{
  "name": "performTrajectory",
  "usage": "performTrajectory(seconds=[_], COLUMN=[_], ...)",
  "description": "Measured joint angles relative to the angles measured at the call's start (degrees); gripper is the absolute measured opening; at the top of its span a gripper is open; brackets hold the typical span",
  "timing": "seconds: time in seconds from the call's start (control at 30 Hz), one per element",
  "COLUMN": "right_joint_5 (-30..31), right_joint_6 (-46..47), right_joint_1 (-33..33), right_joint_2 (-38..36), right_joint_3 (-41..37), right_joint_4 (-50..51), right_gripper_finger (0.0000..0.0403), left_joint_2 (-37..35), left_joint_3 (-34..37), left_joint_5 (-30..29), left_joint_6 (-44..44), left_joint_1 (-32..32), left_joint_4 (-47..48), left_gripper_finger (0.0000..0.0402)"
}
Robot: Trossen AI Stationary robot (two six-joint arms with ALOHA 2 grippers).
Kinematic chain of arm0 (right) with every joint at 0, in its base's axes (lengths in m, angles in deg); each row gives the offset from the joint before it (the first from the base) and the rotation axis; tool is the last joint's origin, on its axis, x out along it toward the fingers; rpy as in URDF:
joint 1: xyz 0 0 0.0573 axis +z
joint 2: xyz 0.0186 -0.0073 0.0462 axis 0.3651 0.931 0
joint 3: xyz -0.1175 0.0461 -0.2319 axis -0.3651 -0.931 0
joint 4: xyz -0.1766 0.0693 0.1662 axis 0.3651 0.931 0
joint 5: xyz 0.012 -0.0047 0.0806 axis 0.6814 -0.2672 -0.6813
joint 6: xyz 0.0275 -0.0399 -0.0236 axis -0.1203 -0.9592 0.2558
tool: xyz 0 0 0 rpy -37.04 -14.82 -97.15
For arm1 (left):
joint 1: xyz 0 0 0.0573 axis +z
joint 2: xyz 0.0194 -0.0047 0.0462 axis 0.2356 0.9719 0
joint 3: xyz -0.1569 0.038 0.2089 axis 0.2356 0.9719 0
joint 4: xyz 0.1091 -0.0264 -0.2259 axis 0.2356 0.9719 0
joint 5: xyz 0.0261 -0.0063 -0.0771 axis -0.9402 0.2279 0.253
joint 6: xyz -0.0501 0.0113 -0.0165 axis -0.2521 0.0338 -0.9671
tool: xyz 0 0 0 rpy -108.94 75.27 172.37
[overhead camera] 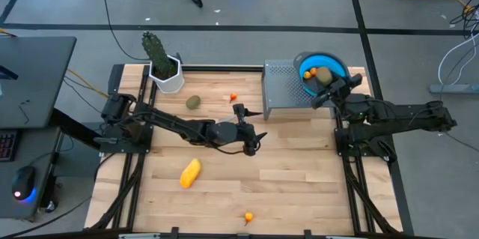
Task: Pick & Place Fruit
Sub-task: Put the kiwi into the blue strainer bowl on the shelf
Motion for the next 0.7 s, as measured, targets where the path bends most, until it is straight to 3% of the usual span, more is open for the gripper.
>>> performTrajectory(seconds=[0.23, 0.43, 0.7], right_joint_5=[2.28, 1.02, -2.26], right_joint_6=[0.54, 0.71, 0.38], right_joint_1=[-3.34, -6.24, -7.77], right_joint_2=[0.00, 0.07, 0.07], right_joint_3=[0.00, -0.04, -0.04], right_joint_4=[2.62, 5.20, 4.77], right_gripper_finger=[0.0241, 0.0275, 0.0336], left_joint_2=[-2.15, -3.28, -7.95], left_joint_3=[4.08, 10.25, 10.51], left_joint_5=[11.09, 18.92, 19.87], left_joint_6=[-3.71, -10.64, -12.64], left_joint_1=[3.14, 7.28, 6.39], left_joint_4=[-2.14, -11.30, -10.41], left_gripper_finger=[0.0359, 0.0359, 0.0359])
